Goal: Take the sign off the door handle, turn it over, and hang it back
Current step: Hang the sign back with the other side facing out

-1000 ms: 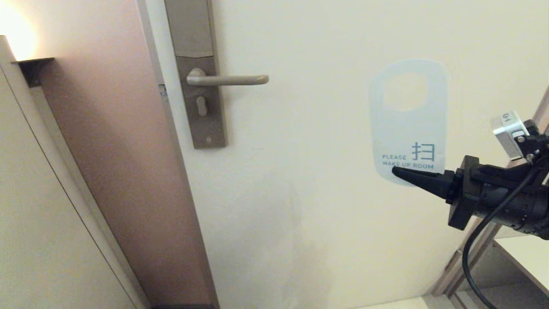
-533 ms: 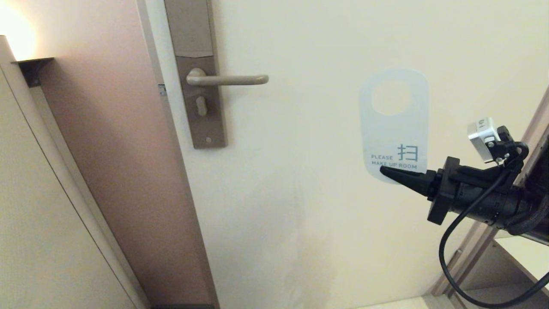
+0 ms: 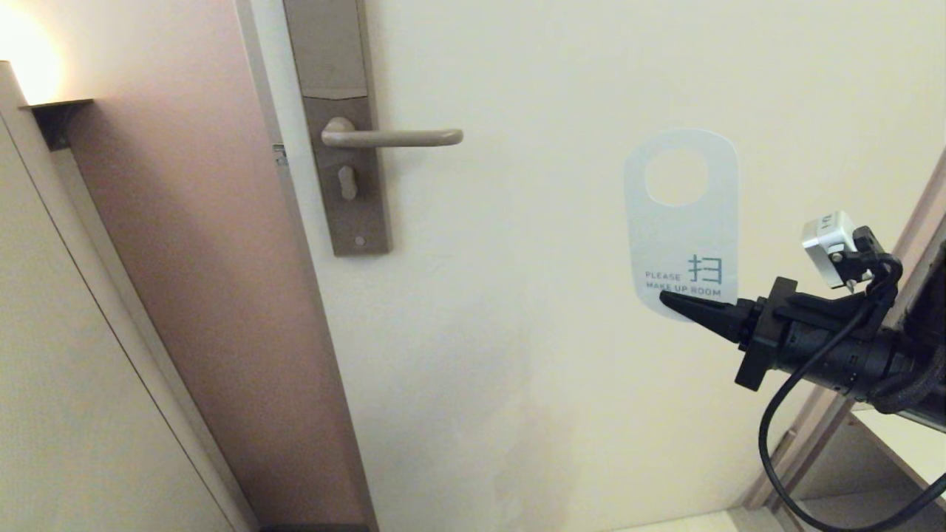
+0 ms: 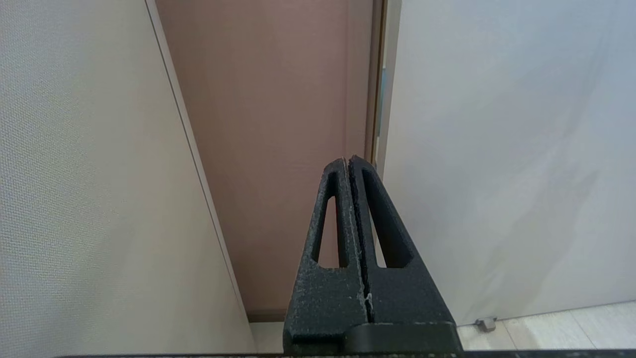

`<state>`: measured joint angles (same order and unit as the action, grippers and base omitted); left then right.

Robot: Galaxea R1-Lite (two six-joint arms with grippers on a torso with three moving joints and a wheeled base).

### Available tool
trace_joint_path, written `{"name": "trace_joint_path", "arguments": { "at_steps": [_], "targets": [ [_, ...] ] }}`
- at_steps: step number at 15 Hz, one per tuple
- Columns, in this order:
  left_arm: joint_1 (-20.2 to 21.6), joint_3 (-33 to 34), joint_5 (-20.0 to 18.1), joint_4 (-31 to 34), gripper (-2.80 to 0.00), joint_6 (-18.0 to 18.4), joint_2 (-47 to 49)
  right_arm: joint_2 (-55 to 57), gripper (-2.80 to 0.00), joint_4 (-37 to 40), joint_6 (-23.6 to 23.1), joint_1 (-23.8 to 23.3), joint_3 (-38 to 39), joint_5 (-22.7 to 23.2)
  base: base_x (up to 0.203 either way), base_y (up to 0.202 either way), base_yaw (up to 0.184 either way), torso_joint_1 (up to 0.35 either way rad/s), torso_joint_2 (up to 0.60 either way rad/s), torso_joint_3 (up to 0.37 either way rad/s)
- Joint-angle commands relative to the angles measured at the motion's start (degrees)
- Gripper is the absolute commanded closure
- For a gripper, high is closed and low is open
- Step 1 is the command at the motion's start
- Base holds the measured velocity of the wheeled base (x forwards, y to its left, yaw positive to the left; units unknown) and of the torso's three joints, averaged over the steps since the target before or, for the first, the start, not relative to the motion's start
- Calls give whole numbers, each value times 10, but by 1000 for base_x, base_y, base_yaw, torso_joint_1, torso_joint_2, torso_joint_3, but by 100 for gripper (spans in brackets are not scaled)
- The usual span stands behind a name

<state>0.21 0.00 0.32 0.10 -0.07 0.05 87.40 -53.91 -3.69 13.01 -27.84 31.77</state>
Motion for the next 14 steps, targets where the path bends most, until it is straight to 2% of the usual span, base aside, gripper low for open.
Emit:
{"name": "trace_joint_path", "arguments": {
  "at_steps": [1,7,14],
  "targets": [
    [1,0,0,0,0,0,0,-6,0,-6,0,0,6,0,0,0,0,0,0,0],
    [1,0,0,0,0,0,0,16,0,-48,3,0,16,2,0,0,0,0,0,0],
    [1,0,0,0,0,0,0,68,0,-137,9,-1,6,2,0,0,0,0,0,0]
  ]
}}
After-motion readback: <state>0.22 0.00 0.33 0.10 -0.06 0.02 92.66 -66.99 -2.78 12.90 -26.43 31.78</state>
